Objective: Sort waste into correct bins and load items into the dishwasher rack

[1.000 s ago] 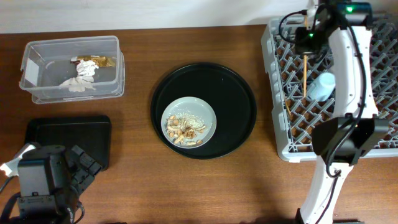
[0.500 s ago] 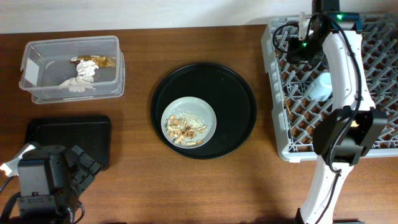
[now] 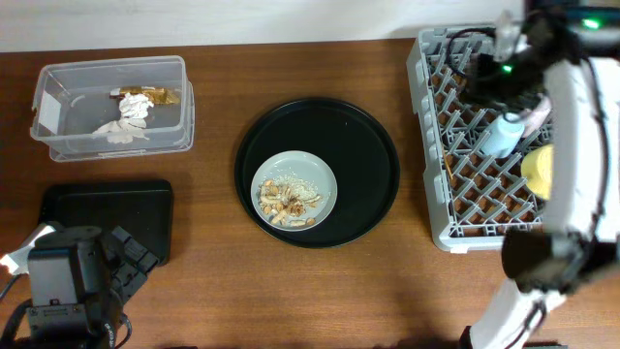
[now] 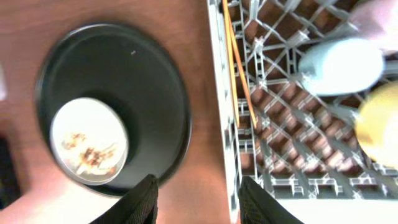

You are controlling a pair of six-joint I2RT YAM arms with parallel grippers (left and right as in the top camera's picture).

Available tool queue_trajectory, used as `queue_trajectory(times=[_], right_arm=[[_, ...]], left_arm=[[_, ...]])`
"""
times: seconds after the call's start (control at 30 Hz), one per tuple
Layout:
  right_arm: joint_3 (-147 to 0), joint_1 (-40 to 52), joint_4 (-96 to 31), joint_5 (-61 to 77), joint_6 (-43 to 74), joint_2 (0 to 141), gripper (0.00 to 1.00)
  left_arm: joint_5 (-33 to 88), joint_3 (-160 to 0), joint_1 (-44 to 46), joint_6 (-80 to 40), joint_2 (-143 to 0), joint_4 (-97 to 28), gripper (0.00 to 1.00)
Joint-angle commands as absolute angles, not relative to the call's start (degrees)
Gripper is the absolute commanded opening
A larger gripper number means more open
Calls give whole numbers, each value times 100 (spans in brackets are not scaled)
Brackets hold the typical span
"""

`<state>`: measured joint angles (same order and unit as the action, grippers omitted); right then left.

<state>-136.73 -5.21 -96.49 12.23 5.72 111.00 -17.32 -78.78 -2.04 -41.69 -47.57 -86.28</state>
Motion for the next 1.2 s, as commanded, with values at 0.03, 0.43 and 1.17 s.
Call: queue_trajectory(times=[0.03,0.43,1.17], right_arm=[[-13480,-523,-9734,1310,703,10265,45],[-10836,-1253,-9732,832,998,7918,98],[-9317,-3068,-9041,958,1122,7905,98]], left_arm=[[-1734,-7887,-217,-4241,-4755,-8621,99],[-1734,-7887,-217,-4241,-4755,-8621,99],[-1737,-7887,-217,-4241,-4755,-8471,99]])
